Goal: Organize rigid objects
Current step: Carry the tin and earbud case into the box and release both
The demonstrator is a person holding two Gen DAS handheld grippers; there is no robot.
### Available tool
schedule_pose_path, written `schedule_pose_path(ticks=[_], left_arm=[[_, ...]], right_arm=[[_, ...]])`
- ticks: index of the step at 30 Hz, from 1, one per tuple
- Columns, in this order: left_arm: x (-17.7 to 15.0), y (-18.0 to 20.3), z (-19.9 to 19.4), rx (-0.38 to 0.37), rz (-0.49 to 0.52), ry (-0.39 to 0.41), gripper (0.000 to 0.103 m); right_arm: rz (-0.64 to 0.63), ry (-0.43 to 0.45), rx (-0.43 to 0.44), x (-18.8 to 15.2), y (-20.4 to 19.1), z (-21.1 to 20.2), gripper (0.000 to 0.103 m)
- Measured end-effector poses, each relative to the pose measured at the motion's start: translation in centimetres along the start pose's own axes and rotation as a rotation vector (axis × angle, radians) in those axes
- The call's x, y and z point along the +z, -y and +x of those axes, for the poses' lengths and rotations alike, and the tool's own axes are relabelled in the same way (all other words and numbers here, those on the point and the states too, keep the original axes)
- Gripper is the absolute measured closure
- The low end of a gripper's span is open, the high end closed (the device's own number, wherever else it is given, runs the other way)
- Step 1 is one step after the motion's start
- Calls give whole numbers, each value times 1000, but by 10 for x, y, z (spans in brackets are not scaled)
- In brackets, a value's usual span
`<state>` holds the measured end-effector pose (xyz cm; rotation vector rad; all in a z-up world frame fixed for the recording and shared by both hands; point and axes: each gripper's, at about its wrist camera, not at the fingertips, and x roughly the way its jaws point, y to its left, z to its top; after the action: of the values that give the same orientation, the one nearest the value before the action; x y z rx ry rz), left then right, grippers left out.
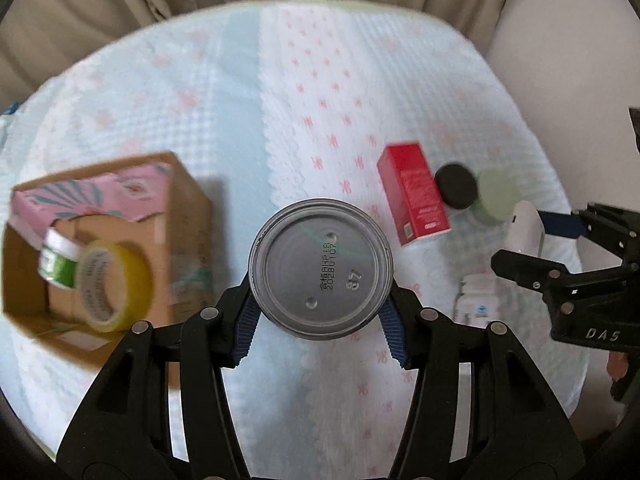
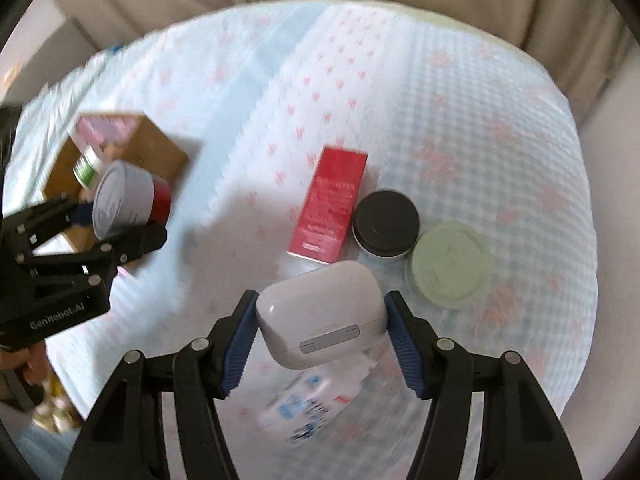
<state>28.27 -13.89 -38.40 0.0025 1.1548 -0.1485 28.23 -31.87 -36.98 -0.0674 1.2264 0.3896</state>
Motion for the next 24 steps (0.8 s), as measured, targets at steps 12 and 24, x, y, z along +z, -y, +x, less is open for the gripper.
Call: schedule_pose_path(ticks=[12,24], left_arm=[[-2,-57,-160,5,-95,150,53],[-18,-160,-237,41,-145,180,53]], right_arm=[[80,163,65,15,-84,-122,44],[117,224,172,48,-188,-156,44]])
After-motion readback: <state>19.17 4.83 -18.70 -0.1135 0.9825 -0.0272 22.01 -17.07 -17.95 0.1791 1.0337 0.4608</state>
